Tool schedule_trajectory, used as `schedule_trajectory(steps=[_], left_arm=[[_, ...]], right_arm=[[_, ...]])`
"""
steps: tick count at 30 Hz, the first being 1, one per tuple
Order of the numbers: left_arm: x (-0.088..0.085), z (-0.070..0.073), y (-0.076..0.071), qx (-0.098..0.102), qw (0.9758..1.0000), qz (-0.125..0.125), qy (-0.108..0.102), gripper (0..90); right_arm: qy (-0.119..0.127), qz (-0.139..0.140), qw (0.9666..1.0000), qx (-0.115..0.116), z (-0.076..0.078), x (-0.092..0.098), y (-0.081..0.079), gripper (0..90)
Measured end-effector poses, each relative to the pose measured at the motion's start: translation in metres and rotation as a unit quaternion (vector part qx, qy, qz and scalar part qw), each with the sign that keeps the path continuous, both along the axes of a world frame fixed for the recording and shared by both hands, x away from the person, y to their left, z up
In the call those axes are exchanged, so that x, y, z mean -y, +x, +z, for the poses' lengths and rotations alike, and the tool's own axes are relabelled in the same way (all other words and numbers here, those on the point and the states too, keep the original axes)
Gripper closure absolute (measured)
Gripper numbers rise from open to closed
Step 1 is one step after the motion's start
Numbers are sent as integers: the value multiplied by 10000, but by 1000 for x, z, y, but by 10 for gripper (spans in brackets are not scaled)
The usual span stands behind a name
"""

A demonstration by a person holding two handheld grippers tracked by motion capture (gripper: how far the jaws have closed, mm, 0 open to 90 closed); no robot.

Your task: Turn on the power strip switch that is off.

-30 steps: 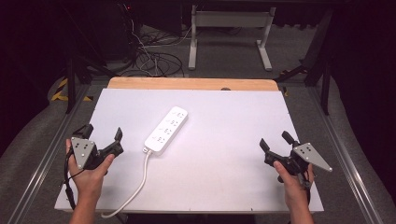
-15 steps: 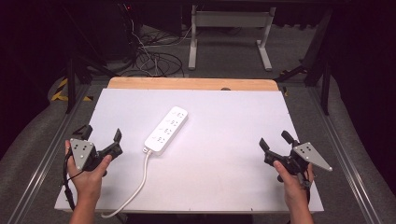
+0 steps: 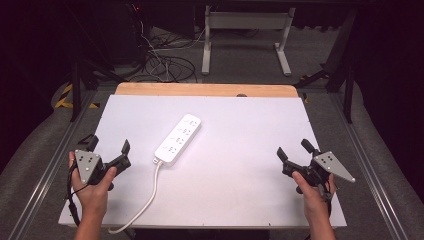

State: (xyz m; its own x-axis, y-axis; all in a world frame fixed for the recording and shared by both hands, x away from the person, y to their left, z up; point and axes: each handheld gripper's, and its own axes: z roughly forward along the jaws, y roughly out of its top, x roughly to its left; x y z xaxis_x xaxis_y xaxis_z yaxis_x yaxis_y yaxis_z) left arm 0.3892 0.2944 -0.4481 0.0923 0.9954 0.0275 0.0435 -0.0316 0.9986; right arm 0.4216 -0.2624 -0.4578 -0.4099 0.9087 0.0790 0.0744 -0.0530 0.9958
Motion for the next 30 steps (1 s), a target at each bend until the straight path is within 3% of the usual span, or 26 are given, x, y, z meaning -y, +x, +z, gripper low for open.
schedule_trajectory(steps=[18, 25, 30], left_arm=[[-5, -2, 0, -4, 9999, 99, -18, 51], [-7, -2, 1, -12, 9999, 91, -105, 49], [-5, -3, 2, -35, 10000, 31, -37, 49]], right_arm=[[10, 47, 9999, 100, 0, 2, -1, 10], [-65, 61, 10000, 8, -2, -1, -1, 16], [-29, 9, 10000, 11, -2, 3, -2, 20]])
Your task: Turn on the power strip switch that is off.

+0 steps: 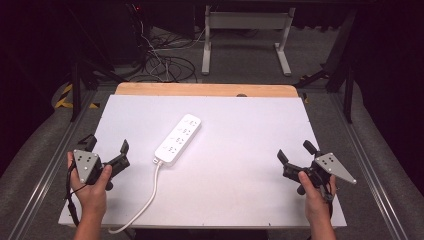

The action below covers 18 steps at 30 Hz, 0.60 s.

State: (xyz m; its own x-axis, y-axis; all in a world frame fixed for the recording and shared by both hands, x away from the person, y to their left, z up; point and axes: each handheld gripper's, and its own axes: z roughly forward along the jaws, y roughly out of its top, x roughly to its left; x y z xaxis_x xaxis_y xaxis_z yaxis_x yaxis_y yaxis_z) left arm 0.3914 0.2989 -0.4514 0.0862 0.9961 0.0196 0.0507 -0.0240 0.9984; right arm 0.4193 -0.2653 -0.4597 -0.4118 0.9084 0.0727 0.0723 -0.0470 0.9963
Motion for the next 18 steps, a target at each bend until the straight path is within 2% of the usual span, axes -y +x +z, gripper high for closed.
schedule_trajectory(steps=[18], left_arm=[[-2, -1, -2, 0, 10000, -4, -24, 51]], right_arm=[[-24, 87, 10000, -33, 0, -5, 2, 32]])
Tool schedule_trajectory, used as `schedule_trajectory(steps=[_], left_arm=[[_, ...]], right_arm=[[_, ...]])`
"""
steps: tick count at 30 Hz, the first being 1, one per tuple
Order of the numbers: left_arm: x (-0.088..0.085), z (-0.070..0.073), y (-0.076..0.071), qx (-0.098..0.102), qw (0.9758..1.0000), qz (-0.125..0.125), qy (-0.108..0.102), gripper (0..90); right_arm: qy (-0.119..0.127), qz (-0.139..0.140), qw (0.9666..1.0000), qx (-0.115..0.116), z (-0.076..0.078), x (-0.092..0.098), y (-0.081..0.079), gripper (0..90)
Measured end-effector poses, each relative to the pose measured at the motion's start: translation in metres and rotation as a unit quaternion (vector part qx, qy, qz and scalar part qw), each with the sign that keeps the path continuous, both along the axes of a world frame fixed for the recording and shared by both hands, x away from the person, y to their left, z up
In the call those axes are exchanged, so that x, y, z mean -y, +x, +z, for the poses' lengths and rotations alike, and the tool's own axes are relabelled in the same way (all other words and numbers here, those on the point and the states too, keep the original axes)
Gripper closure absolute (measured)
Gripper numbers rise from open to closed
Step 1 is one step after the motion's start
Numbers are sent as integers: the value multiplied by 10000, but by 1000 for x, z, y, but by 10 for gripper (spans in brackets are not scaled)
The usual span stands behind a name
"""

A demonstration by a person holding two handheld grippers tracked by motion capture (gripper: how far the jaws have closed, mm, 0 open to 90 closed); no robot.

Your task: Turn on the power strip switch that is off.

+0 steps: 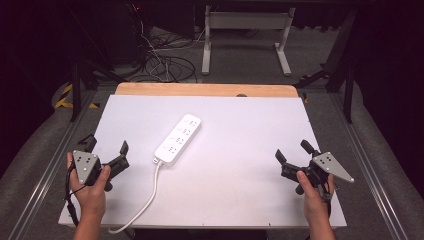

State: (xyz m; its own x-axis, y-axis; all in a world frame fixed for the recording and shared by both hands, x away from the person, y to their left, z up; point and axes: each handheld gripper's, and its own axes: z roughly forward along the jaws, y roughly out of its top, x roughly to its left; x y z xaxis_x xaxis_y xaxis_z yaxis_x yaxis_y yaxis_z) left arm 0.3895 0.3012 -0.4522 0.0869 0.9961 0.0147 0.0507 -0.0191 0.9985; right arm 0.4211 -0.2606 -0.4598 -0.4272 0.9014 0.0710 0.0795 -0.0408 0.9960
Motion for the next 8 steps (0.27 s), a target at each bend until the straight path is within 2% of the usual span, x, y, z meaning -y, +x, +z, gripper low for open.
schedule_trajectory(steps=[8], left_arm=[[0, -1, 1, -46, 10000, -20, 14, 51]], right_arm=[[22, -26, 10000, -14, 0, 0, 1, 34]])
